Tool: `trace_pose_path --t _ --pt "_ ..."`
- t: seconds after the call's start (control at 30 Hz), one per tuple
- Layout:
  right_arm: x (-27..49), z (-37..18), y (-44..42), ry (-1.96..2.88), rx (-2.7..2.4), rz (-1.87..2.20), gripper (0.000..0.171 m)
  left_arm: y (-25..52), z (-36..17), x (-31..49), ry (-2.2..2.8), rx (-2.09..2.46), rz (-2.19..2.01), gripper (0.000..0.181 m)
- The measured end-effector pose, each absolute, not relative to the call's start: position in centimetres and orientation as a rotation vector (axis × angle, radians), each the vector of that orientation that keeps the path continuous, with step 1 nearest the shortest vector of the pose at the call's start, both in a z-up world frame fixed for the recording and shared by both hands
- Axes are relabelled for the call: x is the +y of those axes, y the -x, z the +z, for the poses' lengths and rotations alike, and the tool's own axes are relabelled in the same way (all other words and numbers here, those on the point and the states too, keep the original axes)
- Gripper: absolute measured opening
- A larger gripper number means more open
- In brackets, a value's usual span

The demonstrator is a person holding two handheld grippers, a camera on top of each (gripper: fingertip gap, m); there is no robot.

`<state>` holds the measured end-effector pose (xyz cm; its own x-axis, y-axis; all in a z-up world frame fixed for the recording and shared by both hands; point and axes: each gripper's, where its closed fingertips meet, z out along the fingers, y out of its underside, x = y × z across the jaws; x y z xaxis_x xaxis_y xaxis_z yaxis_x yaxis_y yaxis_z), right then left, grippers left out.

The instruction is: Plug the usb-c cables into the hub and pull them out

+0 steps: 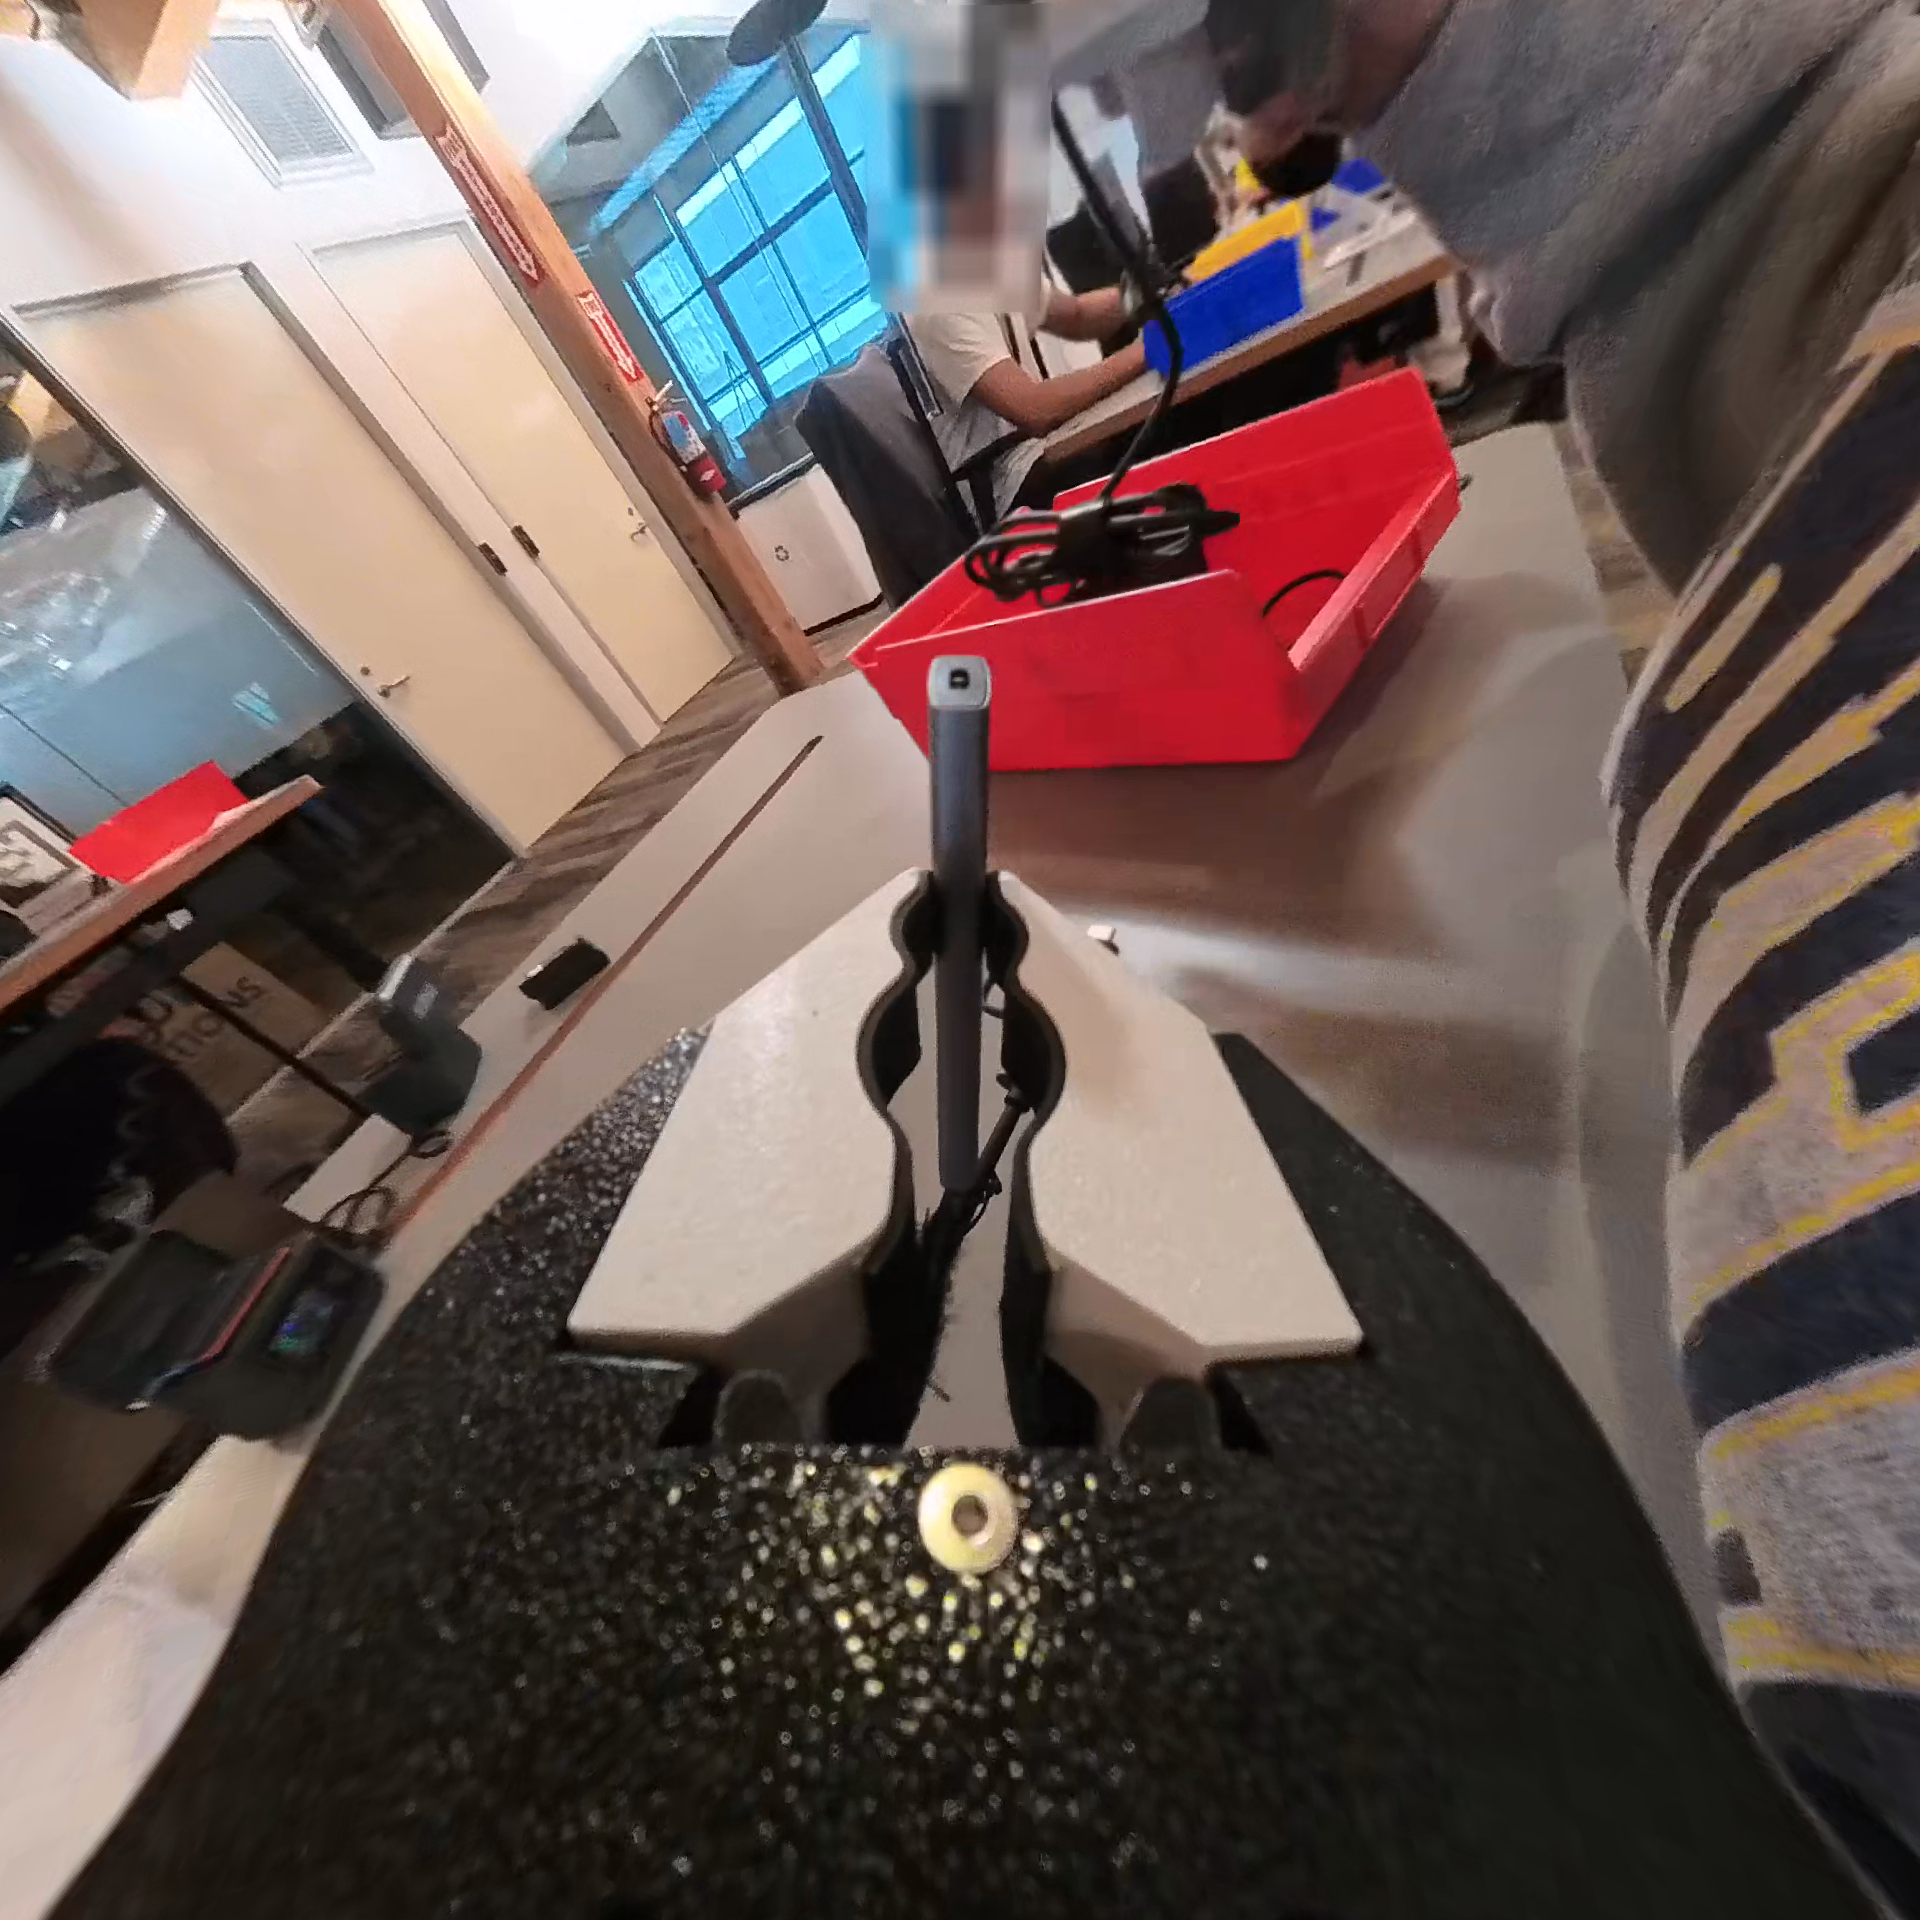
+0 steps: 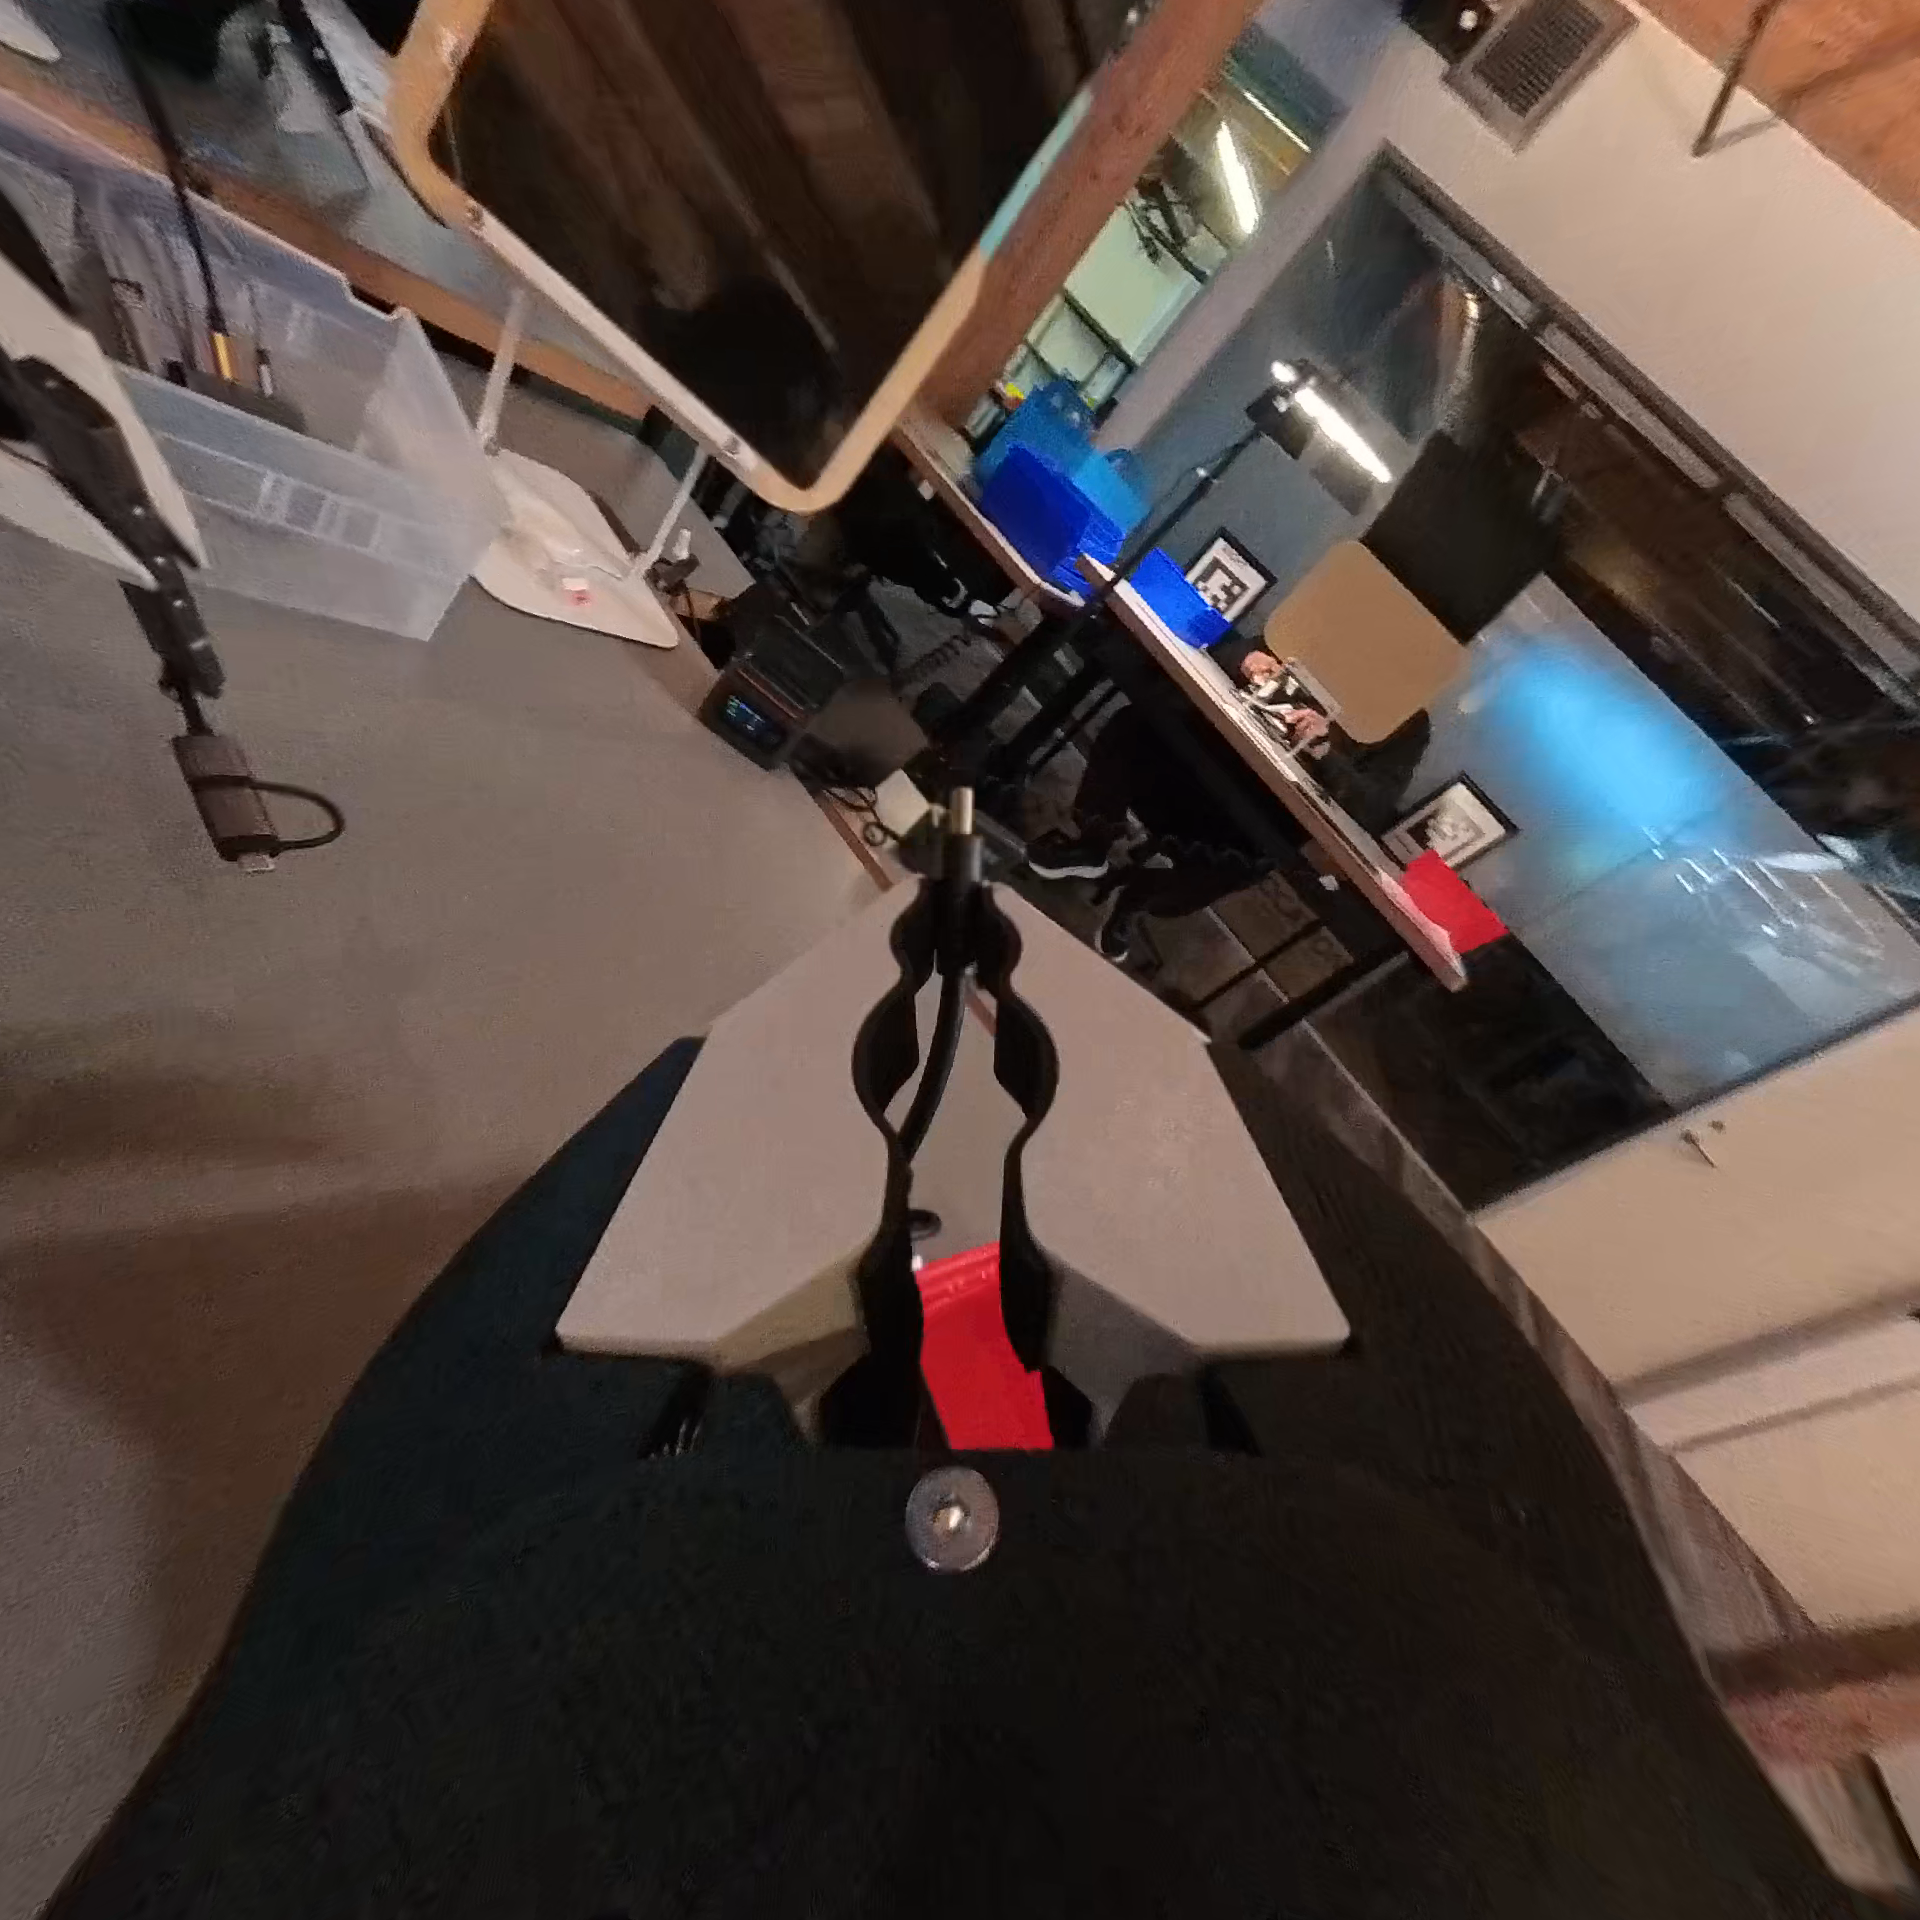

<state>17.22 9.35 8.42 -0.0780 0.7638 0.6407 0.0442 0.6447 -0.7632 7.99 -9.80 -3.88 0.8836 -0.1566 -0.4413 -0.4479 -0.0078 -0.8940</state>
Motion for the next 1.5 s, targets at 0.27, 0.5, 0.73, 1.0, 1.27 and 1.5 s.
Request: trace_pose_path --t 0.27,0.5,0.73,1.0,1.27,1.5 --pt "17.0 2.7 -19.7 1.05 -1.551 0.632 0.006 -7.1 -5.8 -7.9 1.583 0.361 0.145 0.006" --pt "12.4 -1.1 -17.0 0.937 -1.62 0.549 0.032 -7.1 -6.3 -6.7 1.584 0.289 0.047 0.006" --pt "-3.0 -6.0 -11.9 0.677 -1.968 0.987 0.045 -9.3 -5.4 -6.4 1.547 0.362 -0.019 0.006" --pt "-8.4 -5.4 -10.9 0.543 -1.987 1.249 0.027 -12.1 -8.3 -6.2 1.66 0.628 0.056 0.006" --pt "-5.3 -3.2 -11.6 0.518 -1.891 1.088 0.008 -9.5 -7.7 -5.1 1.641 0.459 0.164 0.064" --pt "11.8 8.7 -15.7 0.757 -1.282 0.684 0.008 -6.7 -10.5 -5.5 1.731 0.359 0.216 0.08"
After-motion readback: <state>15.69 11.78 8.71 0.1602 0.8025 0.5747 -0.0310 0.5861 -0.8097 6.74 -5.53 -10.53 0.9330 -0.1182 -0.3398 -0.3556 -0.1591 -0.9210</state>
